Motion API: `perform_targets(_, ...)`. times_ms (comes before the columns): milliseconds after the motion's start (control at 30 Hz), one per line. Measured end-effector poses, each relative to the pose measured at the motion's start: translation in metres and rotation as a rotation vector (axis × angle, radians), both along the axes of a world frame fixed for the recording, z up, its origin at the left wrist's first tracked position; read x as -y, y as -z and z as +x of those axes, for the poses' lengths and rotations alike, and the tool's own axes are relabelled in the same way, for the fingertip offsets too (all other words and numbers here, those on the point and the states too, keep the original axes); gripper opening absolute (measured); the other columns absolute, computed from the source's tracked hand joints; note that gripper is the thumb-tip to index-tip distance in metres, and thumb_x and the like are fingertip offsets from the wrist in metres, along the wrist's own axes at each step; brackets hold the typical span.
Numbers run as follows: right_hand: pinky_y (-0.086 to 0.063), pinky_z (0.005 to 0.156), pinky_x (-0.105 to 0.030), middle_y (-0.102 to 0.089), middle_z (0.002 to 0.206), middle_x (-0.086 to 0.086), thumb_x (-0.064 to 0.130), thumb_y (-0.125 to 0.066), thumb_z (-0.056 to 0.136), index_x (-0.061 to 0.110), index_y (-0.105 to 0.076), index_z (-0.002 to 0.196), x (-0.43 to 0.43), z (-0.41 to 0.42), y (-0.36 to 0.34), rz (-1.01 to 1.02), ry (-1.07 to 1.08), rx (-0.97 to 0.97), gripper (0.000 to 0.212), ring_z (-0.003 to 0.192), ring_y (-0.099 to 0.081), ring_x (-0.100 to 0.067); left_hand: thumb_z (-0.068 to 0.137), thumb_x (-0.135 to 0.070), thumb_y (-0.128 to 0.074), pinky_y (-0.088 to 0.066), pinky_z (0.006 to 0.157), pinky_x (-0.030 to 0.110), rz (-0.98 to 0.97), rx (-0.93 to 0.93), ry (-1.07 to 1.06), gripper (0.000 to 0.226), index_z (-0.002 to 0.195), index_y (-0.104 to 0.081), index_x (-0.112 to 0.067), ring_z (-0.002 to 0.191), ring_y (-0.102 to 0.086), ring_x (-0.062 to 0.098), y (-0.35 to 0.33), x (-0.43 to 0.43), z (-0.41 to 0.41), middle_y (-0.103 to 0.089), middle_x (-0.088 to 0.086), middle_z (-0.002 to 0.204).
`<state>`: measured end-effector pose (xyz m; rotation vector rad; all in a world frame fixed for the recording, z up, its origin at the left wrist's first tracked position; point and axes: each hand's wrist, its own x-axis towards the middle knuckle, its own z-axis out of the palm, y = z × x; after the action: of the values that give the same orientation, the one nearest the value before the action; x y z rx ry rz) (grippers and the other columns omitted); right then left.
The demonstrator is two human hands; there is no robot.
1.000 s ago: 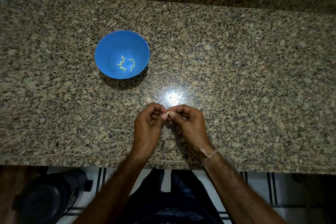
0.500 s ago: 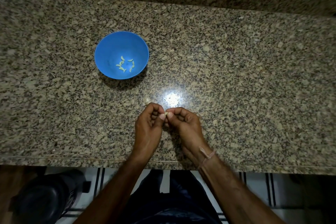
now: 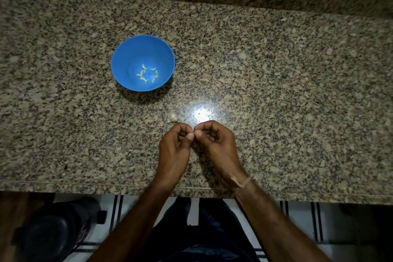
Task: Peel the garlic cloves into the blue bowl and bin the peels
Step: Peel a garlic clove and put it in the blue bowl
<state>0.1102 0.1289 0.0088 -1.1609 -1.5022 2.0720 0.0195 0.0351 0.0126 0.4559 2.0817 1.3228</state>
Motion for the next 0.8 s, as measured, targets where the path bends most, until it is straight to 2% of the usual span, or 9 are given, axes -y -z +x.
perform_targets(133,-0.062,0.081,-0.032,-0.074,0.091,-0.016,-0.001,-0.066,0.097,0.001,-0.068,0.101,0.0056,-0.0029,0.0009,-0.297,0.095,-0.023,0.004,0.082,-0.071,-0.021,0.099,0.002,-0.057,-0.047,0.064,0.010,0.027,-0.075,0.038,0.013,0.093,-0.061,-0.009,0.075,-0.060,-0.003,-0.0050,-0.0020,0.0026,-0.065,0.004,0.088)
perform_targets(233,-0.063,0.078,-0.028,-0.075,0.089,-0.014,-0.002,-0.065,0.097,0.006,-0.067,0.097,0.0050,-0.0023,-0.0004,-0.517,0.175,-0.062,0.008,0.081,-0.073,-0.018,0.098,0.003,-0.056,-0.043,0.065,0.008,0.019,-0.124,0.075,0.015,0.093,-0.061,-0.010,0.078,-0.057,-0.003,-0.0052,-0.0024,0.0015,-0.064,0.004,0.090)
perform_targets(367,-0.062,0.081,-0.028,-0.077,0.090,-0.012,-0.001,-0.064,0.096,0.007,-0.067,0.097,0.0039,-0.0016,-0.0008,-0.676,0.243,-0.085,0.008,0.084,-0.075,-0.018,0.098,0.002,-0.057,-0.045,0.064,0.009,0.034,-0.060,0.044,0.014,0.094,-0.064,-0.010,0.077,-0.060,-0.001,-0.0031,-0.0009,0.0048,-0.067,0.002,0.088)
perform_targets(533,-0.061,0.086,-0.030,-0.078,0.094,-0.014,0.001,-0.064,0.097,0.006,-0.067,0.098,0.0022,-0.0011,0.0007,-0.707,0.277,-0.103,0.006,0.088,-0.076,-0.019,0.095,-0.003,-0.065,-0.050,0.071,0.013,0.045,-0.025,-0.016,0.018,0.102,-0.066,-0.019,0.084,-0.065,0.006,-0.0030,-0.0014,0.0070,-0.070,-0.003,0.092)
perform_targets(633,-0.059,0.086,-0.030,-0.078,0.104,-0.018,0.006,-0.065,0.097,0.008,-0.067,0.100,0.0008,-0.0006,0.0032,-0.693,0.233,-0.096,0.004,0.096,-0.074,-0.022,0.094,-0.003,-0.068,-0.050,0.070,0.014,0.062,-0.092,-0.009,0.016,0.100,-0.070,-0.018,0.086,-0.066,0.007,-0.0059,-0.0027,0.0062,-0.071,-0.005,0.093)
perform_targets(733,-0.059,0.081,-0.028,-0.076,0.095,-0.012,0.004,-0.066,0.096,0.009,-0.069,0.100,0.0014,0.0007,0.0054,-0.645,0.206,-0.084,0.006,0.090,-0.070,-0.018,0.093,-0.006,-0.070,-0.051,0.071,0.015,0.046,-0.162,-0.022,0.012,0.095,-0.073,-0.017,0.087,-0.068,0.007,-0.0044,-0.0024,0.0039,-0.072,-0.006,0.092)
perform_targets(800,-0.058,0.083,-0.029,-0.075,0.095,-0.014,0.002,-0.068,0.096,0.008,-0.071,0.101,0.0011,0.0028,0.0061,-0.539,0.183,-0.075,0.008,0.089,-0.070,-0.019,0.093,-0.009,-0.071,-0.052,0.071,0.018,0.034,-0.185,-0.026,0.010,0.093,-0.074,-0.018,0.086,-0.068,0.008,-0.0036,-0.0012,0.0026,-0.073,-0.008,0.091)
